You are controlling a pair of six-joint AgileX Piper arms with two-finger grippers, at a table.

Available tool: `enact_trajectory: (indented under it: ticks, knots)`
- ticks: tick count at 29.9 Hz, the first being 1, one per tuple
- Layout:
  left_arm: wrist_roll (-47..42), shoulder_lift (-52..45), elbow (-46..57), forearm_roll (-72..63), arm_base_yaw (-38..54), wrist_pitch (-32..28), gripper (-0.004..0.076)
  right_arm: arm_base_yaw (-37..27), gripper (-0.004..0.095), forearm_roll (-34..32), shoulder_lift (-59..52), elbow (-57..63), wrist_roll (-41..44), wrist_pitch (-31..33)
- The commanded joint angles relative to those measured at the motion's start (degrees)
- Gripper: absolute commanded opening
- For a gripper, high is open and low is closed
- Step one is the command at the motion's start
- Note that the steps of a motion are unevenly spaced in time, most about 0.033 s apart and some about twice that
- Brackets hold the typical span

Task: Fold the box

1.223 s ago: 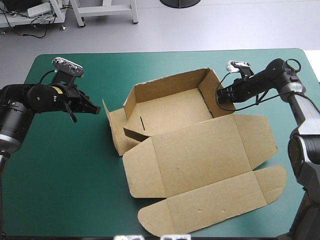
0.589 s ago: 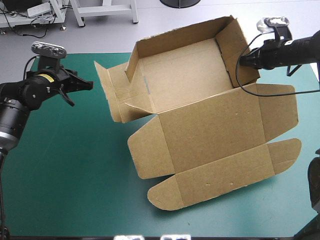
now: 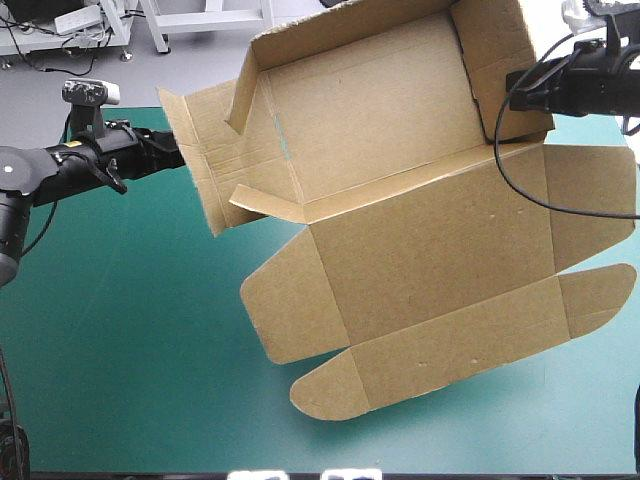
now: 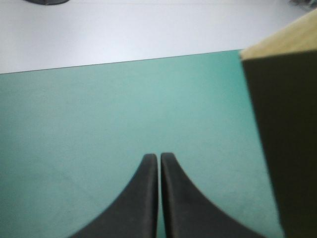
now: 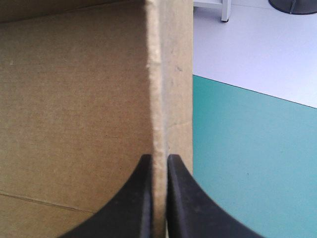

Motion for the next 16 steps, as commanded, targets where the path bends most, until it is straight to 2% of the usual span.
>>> enact_trajectory:
  ticks: [1, 9, 16]
  knots:
    - [3.41, -1.70, -2.05, -10.56, 0.07, 1.52, 0.0008, -0.27, -0.0018, 3.86, -2.95, -1.93, 1.06, -1.34]
    - [4.27, -1.70, -2.05, -16.82, 0.07, 12.70, 0.0008, -0.27, -0.0018, 5.09, -3.06, -1.93, 1.83, -2.22]
    - [4.27, -1.70, -2.05, -27.54, 0.07, 14.30, 0.0008, -0.01, -0.0018, 5.30, -2.59, -1.83, 1.83, -4.14]
